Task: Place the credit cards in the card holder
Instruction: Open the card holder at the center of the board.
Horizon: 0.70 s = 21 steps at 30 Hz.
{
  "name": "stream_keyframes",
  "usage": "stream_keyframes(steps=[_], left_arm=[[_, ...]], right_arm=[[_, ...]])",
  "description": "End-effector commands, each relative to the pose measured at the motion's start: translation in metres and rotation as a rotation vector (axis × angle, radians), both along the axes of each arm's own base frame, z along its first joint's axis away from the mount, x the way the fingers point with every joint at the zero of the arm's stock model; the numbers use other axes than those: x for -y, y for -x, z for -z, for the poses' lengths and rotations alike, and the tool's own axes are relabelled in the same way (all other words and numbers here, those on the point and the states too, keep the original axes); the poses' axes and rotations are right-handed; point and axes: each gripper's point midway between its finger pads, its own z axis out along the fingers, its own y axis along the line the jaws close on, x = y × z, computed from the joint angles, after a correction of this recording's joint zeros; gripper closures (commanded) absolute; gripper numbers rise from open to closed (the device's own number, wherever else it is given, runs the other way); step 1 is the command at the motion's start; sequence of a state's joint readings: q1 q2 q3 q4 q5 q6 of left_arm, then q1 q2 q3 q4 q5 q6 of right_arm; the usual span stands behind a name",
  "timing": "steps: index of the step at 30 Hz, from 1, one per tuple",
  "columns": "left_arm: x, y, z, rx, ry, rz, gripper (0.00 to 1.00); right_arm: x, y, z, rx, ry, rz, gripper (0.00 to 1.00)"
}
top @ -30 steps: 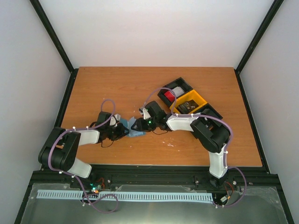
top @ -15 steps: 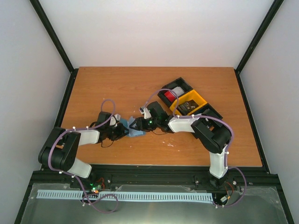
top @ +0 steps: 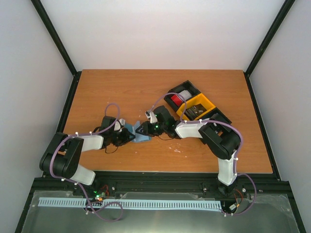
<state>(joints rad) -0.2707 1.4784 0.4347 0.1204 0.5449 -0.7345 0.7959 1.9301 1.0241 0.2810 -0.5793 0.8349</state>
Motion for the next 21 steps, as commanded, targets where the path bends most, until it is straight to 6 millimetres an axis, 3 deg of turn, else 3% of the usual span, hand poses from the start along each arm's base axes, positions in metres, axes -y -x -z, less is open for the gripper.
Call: stream_keyframes(steps=[1, 6, 9, 17, 21], left_arm=[[-0.005, 0.004, 0.005, -0.016, -0.044, -0.004, 0.89], [-0.005, 0.003, 0.006, -0.016, -0.046, -0.006, 0.89], [-0.005, 0.003, 0.005, -0.017, -0.043, -0.006, 0.89], [-0.005, 0.002, 0.002, -0.014, -0.044, -0.011, 0.88], [-0.017, -0.002, -0.005, -0.001, -0.1, -0.074, 0.66]], right_arm=[[0.003, -0.008, 0.005, 0.022, 0.041, 0.016, 0.71], [0.007, -0.01, 0.013, 0.03, 0.101, 0.019, 0.69], [0.008, -0.01, 0.014, 0.035, 0.107, 0.017, 0.73], [-0.005, -0.005, -0.014, 0.062, -0.032, -0.025, 0.69], [-0.005, -0.006, -0.006, 0.045, -0.013, -0.019, 0.76]])
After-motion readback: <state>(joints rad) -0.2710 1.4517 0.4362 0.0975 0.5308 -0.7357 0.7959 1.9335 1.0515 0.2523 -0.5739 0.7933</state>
